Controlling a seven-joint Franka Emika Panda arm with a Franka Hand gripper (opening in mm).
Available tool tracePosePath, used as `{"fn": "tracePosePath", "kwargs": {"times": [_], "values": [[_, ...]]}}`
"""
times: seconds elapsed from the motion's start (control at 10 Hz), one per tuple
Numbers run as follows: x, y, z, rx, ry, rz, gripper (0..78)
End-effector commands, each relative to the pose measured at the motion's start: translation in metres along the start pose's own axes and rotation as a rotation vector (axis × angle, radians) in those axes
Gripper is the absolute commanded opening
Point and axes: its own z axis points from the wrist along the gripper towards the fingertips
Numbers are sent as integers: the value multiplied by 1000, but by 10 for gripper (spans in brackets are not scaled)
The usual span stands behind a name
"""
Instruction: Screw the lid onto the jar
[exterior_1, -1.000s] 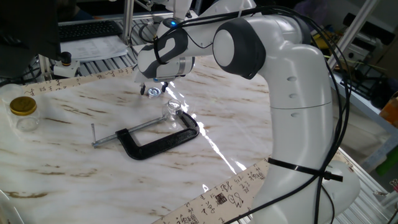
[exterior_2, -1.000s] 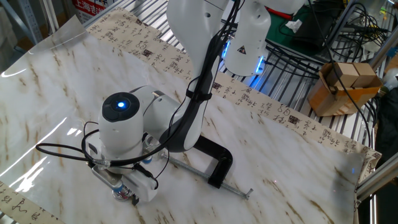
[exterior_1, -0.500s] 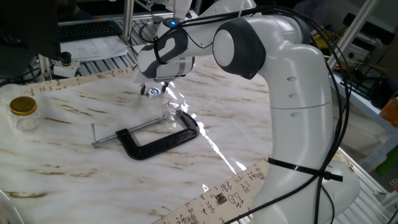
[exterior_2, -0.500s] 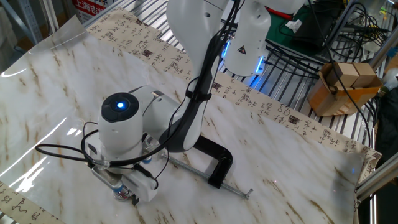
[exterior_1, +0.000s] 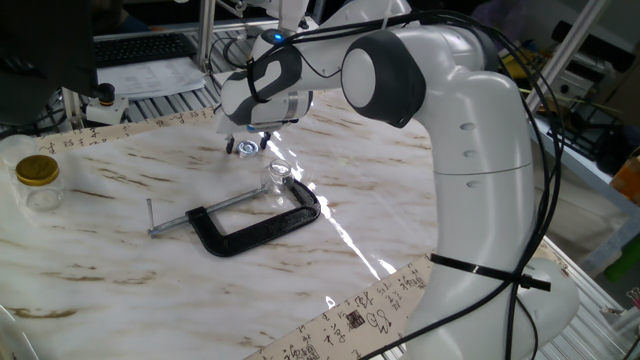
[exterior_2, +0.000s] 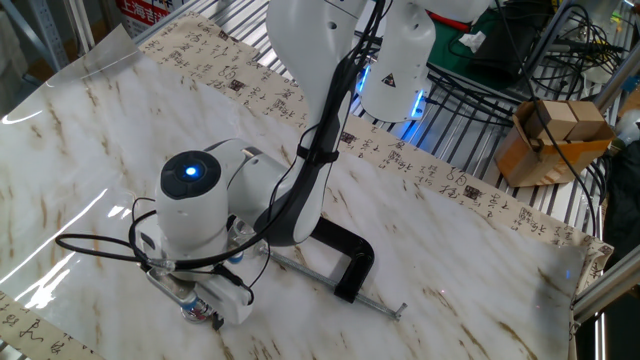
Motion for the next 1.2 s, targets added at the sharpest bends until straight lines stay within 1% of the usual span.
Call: {"fn": "tracePosePath", "kwargs": {"times": [0.1,0.5,0.7,1.2], "values": [[-1,-1,-1,0,31,4,775],[-4,0,-6,-1,33,12,775],[-6,1,-6,1,50,10,775],[-8,1,-6,1,47,5,775]]}}
